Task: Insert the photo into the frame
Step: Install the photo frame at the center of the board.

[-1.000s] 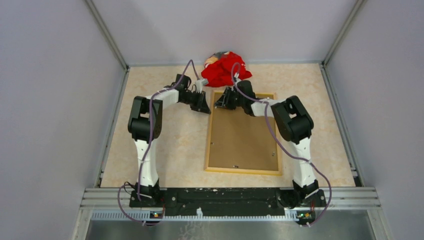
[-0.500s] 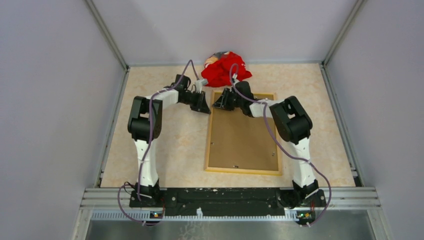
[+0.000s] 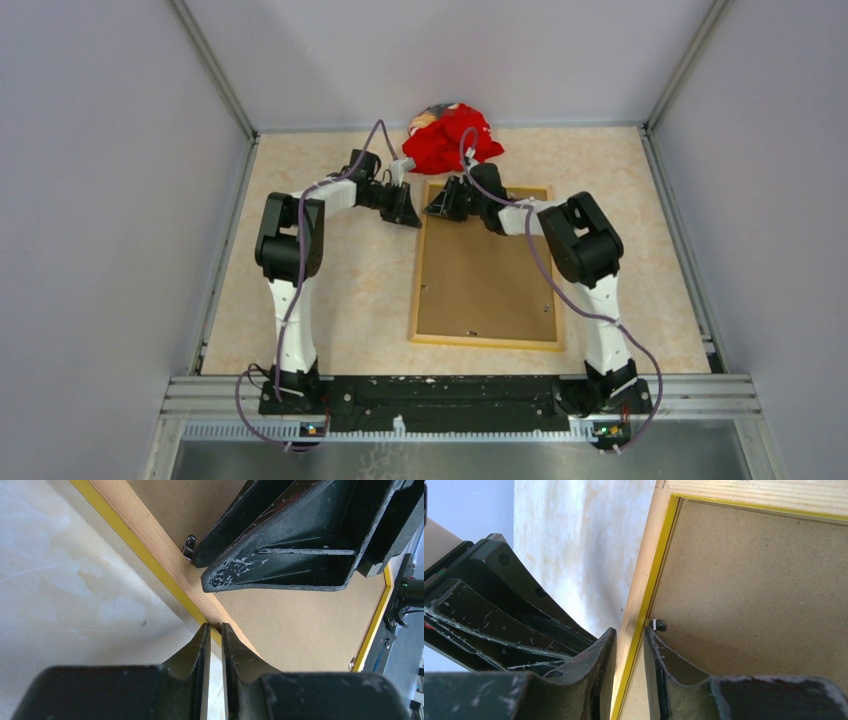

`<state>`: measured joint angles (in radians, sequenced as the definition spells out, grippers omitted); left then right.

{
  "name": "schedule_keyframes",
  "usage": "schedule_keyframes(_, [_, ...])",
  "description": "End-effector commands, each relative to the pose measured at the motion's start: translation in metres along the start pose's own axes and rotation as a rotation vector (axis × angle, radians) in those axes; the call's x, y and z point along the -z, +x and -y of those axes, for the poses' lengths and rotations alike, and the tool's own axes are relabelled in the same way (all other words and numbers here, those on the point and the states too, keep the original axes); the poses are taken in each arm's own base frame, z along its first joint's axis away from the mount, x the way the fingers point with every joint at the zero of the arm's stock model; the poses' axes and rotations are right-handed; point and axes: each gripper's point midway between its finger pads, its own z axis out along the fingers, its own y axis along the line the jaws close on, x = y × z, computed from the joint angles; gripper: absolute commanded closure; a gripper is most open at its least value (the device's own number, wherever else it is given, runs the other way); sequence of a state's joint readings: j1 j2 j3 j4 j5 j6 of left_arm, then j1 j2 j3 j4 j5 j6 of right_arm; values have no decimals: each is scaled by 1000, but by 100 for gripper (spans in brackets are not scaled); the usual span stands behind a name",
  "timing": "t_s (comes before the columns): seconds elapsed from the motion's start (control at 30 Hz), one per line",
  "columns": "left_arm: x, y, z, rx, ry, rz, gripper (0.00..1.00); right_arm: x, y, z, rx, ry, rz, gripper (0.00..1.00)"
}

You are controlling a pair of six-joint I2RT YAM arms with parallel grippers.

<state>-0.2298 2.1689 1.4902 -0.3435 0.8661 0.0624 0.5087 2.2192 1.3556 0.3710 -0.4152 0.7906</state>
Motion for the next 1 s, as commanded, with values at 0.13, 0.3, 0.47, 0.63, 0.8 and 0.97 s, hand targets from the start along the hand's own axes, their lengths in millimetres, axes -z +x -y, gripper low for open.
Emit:
schedule_keyframes(0.13, [0,5,-1,-15,-26,-9,81,-12,20,27,-28,70,-20,73])
schedule_keyframes(0.3, [1,5,0,-18,-27,-10,81,-9,19,22,-26,55,-22,73])
schedule_keyframes(0.47, [5,3,5,-23,-16,-8,79,0,8,-3,-7,9,-16,68])
schedule_keyframes(0.63, [37,-11,17,-72,-6,26,69,41,-27,-50,48,-59,43,50])
schedule_keyframes(0.8, [62,4,15,-148,-83,-29,58,121,-73,-46,40,15,174,22])
schedule_keyframes(0.97, [65,45,18,-229,-150,-117,54,207,-93,39,-26,376,310,1])
